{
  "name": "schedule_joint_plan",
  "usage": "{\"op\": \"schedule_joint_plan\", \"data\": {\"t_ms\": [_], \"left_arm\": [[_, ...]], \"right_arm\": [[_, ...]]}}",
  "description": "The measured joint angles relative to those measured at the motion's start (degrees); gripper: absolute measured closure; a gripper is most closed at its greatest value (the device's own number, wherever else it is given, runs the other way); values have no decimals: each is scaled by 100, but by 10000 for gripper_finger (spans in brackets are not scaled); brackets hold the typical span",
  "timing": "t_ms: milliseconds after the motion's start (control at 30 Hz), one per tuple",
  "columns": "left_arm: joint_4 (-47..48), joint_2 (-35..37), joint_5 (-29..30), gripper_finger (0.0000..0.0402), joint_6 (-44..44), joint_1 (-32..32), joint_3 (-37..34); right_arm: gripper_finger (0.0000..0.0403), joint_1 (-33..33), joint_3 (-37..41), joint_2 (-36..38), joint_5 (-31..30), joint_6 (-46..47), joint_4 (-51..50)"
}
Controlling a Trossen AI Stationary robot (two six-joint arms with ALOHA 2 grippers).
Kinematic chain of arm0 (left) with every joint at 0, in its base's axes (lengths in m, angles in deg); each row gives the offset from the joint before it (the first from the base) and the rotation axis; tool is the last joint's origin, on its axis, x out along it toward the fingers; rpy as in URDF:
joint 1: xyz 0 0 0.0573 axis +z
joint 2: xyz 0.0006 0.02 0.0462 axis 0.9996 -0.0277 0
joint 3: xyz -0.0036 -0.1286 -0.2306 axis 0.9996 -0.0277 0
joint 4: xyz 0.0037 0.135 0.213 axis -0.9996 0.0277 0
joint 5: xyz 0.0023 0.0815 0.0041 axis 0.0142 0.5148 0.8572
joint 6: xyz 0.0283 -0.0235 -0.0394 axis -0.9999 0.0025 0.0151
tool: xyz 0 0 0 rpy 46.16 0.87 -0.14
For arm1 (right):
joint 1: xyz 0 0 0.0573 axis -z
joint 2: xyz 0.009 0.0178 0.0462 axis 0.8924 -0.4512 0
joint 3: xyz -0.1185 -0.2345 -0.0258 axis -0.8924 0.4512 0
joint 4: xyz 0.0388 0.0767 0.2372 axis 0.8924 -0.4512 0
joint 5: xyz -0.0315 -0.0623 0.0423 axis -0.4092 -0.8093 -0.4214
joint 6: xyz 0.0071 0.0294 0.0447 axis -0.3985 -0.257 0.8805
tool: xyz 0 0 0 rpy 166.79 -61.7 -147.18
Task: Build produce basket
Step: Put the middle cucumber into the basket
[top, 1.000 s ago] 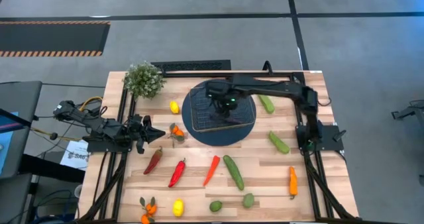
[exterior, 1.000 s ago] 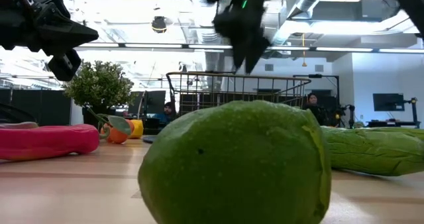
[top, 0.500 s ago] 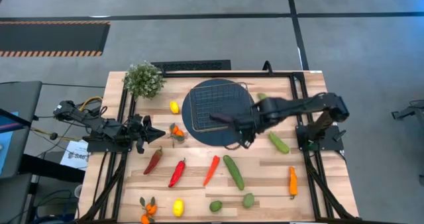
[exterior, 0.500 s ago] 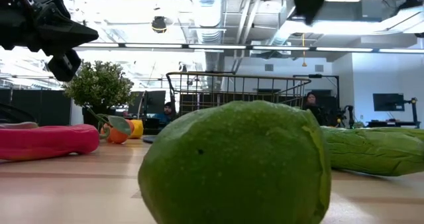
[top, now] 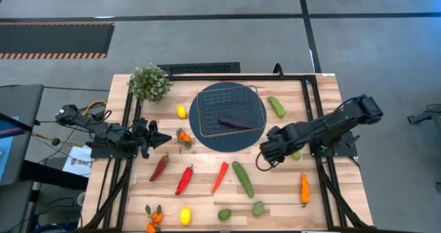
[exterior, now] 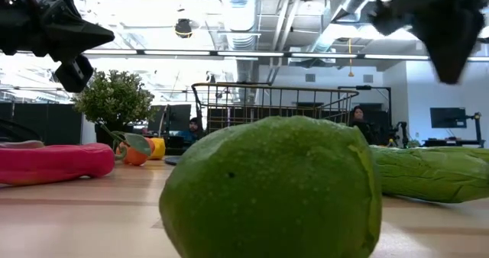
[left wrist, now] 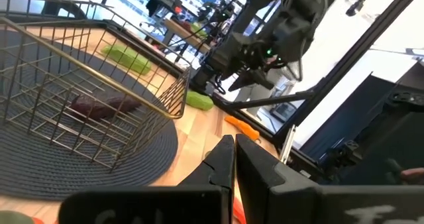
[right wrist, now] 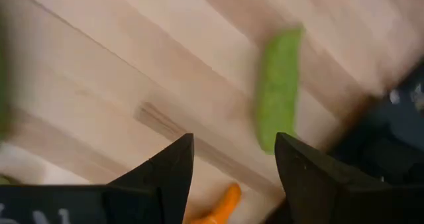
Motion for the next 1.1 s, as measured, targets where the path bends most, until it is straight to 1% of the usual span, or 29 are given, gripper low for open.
{"op": "schedule_joint_plan", "data": {"t_ms": [67,200,500,867,967,1033,1100], "left_arm": [[-8,0,2,402,60,0,0],[-10,0,97,401,74,0,0],[-9,0,267,401,56,0,0],[-23,0,305,401,54,0,0],[-27,0,318,401,59,0,0],[-27,0,319,401,64,0,0],[-29,0,325,401,68,0,0]], "right_arm": [[175,-28,312,167,147,114,39],[175,-39,795,394,166,115,112],[175,187,1939,629,168,-321,1170],[175,810,2703,602,172,-1172,2115],[175,953,2849,601,189,-1239,2467],[177,1030,2891,600,196,-1211,2531],[189,1087,2919,600,241,-1211,2550]]}}
